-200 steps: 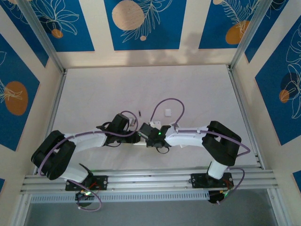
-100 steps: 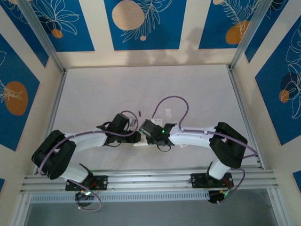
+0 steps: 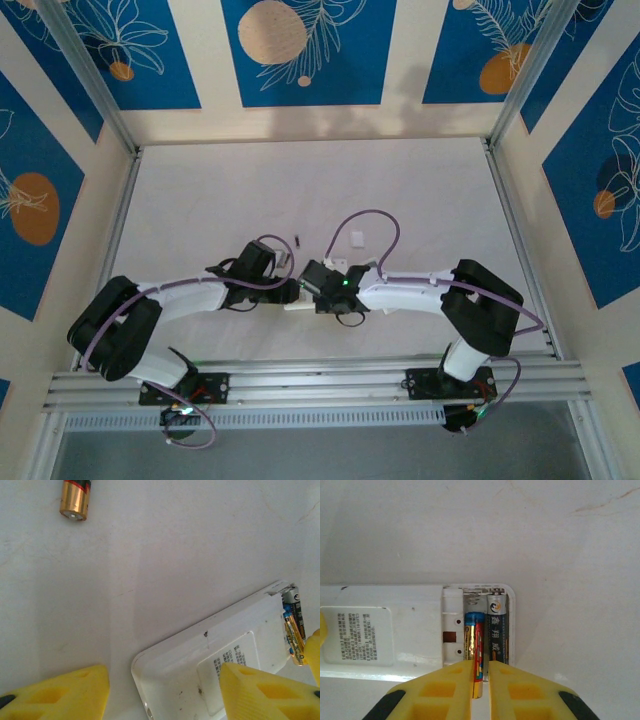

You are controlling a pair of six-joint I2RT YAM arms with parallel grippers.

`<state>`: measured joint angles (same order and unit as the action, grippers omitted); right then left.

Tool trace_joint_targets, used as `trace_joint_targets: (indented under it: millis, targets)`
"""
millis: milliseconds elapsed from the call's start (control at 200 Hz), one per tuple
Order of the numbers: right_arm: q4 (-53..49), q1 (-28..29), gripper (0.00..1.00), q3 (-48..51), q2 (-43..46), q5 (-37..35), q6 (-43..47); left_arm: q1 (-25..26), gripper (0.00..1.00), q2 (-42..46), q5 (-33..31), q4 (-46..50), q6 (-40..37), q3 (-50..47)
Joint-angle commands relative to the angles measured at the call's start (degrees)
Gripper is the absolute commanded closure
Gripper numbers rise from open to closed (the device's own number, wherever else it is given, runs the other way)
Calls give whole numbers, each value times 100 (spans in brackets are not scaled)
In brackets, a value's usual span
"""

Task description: Load the batteries into the remote control

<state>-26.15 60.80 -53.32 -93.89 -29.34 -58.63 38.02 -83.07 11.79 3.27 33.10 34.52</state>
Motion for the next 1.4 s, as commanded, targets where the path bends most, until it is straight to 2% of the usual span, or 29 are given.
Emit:
trace_joint_targets:
  millis: [0, 805, 975, 1170, 1275, 1395]
  targets:
    - [-131, 32, 84, 7, -151, 40, -127, 39, 39, -122, 119, -81, 45, 149]
    - [262, -69, 91, 68, -744, 47, 62, 40, 39, -78, 118, -98, 66, 73]
    - [83, -119, 91, -118, -355, 62, 193, 43, 39, -51, 95, -76, 36, 90]
    - [-90, -282, 82, -302, 354, -66, 326, 41, 35, 127, -150, -31, -44, 103]
    - [-41, -403, 82, -188, 334, -59, 367, 43, 32, 343, -327, -25, -86, 47]
    - [170, -481, 83, -78, 90, 263, 392, 44, 30, 527, -459, 15, -169, 23]
